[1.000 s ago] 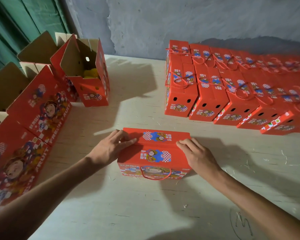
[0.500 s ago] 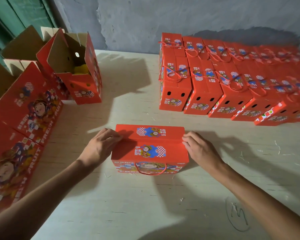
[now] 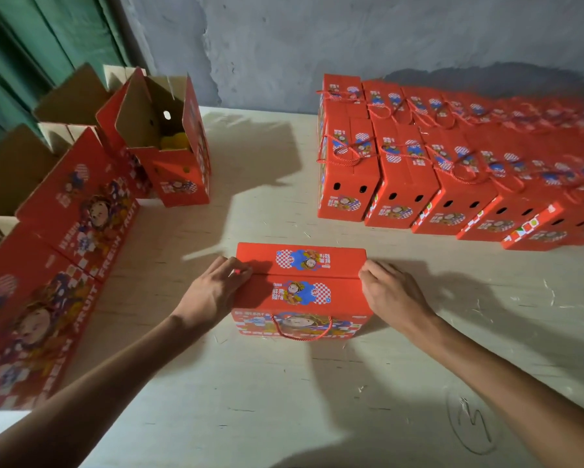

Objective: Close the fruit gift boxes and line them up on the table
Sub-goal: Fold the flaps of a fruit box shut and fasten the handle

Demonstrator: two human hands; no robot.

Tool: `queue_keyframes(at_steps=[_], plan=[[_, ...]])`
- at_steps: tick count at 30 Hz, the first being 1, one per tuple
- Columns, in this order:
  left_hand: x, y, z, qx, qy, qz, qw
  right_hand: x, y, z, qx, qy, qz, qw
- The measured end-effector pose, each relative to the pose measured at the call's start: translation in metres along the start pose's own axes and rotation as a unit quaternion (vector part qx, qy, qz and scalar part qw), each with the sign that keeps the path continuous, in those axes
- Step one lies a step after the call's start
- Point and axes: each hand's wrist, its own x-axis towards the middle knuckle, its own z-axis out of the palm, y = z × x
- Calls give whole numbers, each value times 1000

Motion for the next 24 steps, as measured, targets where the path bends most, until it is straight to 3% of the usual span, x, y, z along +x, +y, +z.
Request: queue_keyframes(at_steps=[3, 9, 14, 18, 20, 24], plan=[[-1, 9, 2, 24, 9, -47, 999, -1, -3, 1, 16, 35, 0, 999], [9, 40, 4, 98, 23, -96, 990, -5, -22, 6, 34, 42, 100, 994], [9, 56, 14, 101, 22, -164, 981, -5, -44, 3, 82, 11, 196, 977], [10, 58, 25, 148, 23, -140, 979, 2, -63, 4, 47, -104, 245, 963], [11, 63, 27, 163, 5, -119, 979, 7, -72, 2, 19, -149, 239, 959], [20, 59, 23, 161, 9, -132, 978, 26, -56, -10, -4, -136, 220, 966]])
